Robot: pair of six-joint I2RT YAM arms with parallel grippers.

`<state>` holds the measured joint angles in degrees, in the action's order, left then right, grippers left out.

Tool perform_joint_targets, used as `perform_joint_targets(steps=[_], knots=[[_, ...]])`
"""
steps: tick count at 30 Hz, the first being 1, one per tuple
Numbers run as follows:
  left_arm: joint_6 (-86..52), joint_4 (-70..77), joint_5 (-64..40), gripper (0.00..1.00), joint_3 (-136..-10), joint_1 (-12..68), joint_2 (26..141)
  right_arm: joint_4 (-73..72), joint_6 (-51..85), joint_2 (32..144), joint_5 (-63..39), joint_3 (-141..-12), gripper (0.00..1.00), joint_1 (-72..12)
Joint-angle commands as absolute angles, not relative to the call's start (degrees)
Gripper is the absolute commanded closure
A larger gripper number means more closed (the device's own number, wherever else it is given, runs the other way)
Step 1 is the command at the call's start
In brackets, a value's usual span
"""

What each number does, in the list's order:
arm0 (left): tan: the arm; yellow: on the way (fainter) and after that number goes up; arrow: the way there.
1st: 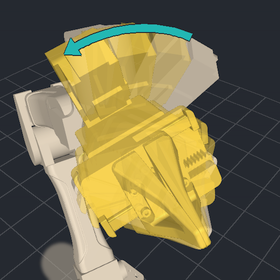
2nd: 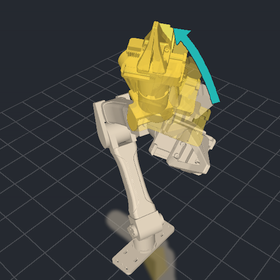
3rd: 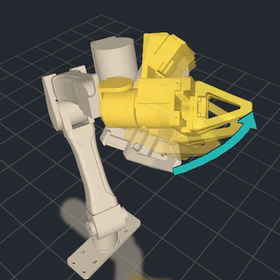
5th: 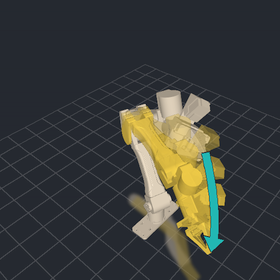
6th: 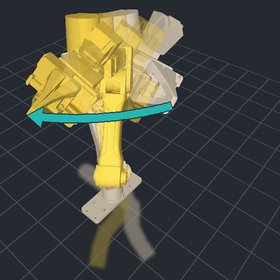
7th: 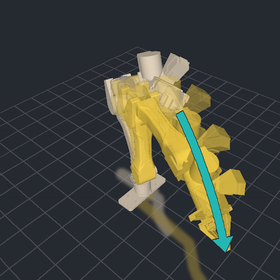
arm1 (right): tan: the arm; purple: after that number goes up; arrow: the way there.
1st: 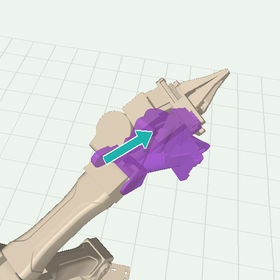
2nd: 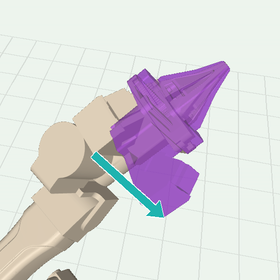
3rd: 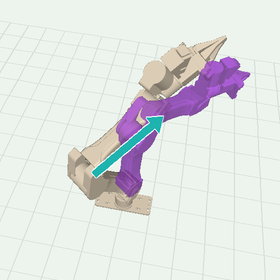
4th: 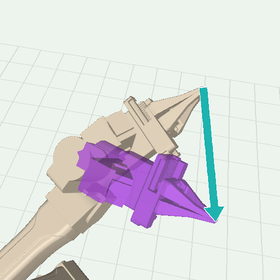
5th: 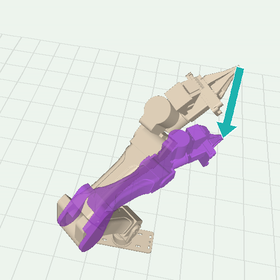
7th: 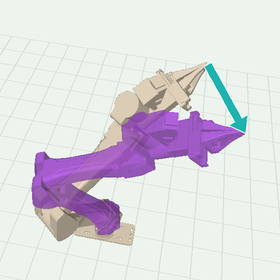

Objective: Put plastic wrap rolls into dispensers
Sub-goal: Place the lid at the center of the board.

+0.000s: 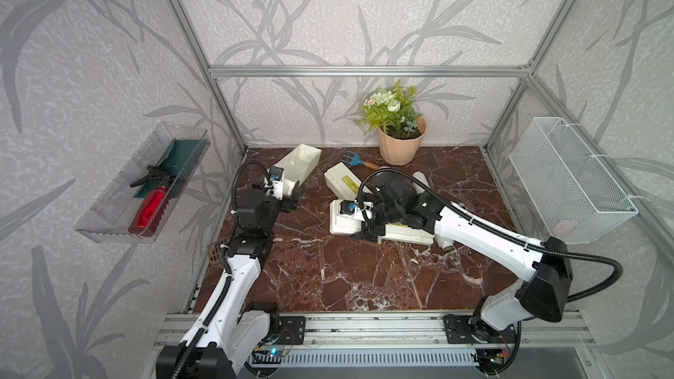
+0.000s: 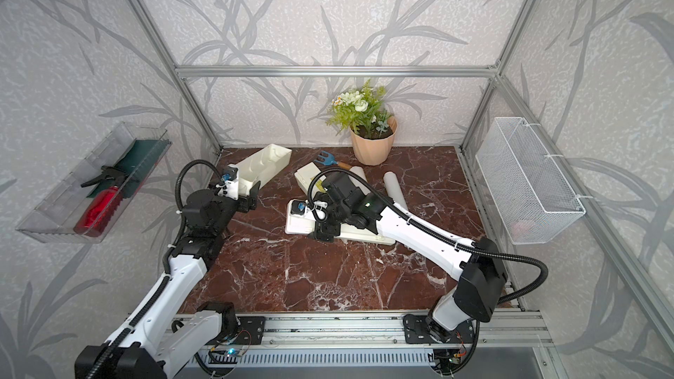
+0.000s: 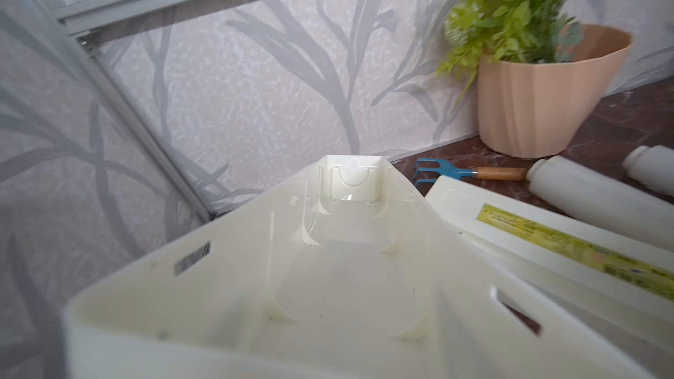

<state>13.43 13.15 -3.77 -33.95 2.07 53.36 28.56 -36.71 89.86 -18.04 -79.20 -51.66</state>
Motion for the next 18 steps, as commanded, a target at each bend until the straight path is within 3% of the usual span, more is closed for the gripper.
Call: perform_joint_targets(steps=[1, 6, 11, 18], knots=[[12.1, 17.8, 8.4, 0.87, -32.3, 2.0, 52.7, 29.0, -36.7, 91.7, -18.3, -81.4, 0.52, -54.2], [7.9, 21.5, 13.7, 0.87, -28.7, 2.5, 55.4, 31.8, -32.6, 97.4, -18.8, -86.9, 0.52, -58.2], [5.1, 22.8, 7.2, 0.86, -27.8, 4.0, 59.8, 33.3, -29.6, 103.1, -18.8, -87.6, 0.53, -61.2], [2.0, 19.1, 13.3, 0.84, -25.5, 13.8, 59.8, 26.1, -25.2, 104.6, -19.7, -80.0, 0.53, -61.4]])
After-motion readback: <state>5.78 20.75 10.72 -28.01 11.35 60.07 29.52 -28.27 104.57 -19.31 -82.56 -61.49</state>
